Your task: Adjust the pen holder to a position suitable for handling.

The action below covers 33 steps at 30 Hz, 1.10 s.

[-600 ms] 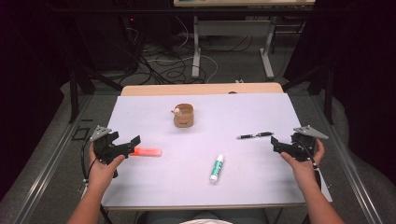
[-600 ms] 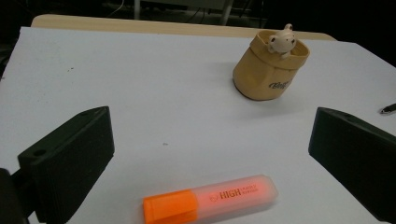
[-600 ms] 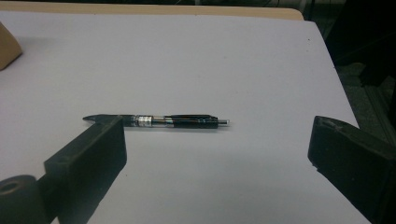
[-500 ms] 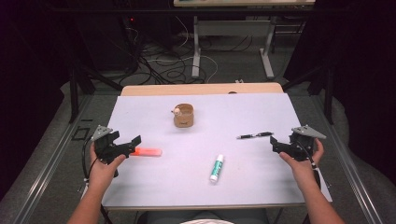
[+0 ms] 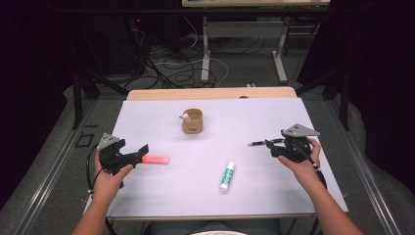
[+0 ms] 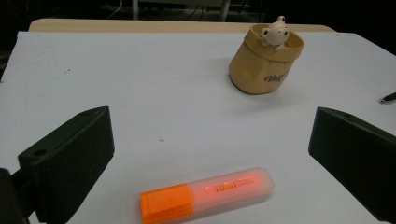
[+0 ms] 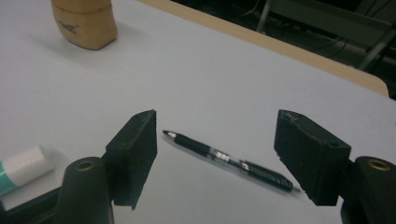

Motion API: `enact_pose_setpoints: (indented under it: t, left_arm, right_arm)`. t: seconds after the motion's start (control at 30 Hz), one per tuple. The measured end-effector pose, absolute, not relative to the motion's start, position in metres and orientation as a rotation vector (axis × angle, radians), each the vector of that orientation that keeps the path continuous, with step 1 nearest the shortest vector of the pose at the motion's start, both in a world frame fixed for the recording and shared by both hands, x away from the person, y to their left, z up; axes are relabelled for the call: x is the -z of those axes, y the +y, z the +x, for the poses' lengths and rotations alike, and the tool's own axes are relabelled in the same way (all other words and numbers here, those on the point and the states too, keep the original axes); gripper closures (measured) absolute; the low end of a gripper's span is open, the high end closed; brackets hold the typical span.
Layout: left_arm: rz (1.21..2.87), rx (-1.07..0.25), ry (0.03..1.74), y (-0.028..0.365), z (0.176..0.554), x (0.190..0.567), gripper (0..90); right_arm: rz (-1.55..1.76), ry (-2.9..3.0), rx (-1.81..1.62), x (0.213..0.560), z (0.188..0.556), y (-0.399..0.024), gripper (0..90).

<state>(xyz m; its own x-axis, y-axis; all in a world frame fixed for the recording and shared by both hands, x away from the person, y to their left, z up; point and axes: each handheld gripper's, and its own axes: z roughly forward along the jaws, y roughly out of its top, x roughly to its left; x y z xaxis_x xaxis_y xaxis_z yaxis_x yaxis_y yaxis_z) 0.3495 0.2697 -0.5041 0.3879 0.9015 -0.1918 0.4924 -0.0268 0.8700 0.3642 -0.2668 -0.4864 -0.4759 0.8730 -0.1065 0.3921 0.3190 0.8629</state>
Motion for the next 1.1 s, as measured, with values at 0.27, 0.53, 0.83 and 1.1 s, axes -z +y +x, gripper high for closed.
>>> enact_pose_setpoints:
  t: [0.27, 0.53, 0.83, 1.1]
  left_arm:
    - [1.677, -0.522, 1.252, 0.270, 0.351, 0.505, 0.4]
    - [1.691, -0.523, 1.251, 0.271, 0.351, 0.506, 0.4]
    - [1.679, -0.518, 1.256, 0.272, 0.352, 0.508, 0.5]
    - [1.682, -0.513, 1.264, 0.276, 0.353, 0.508, 0.5]
  right_arm:
    - [0.968, 2.136, -1.074, 0.464, 0.392, -0.230, 32.1]
    - [0.750, 2.290, -0.963, 0.442, 0.423, -0.185, 33.5]
    - [0.638, 2.391, -0.937, 0.431, 0.441, -0.142, 33.1]
    - [0.587, 2.466, -0.889, 0.427, 0.455, -0.107, 33.5]
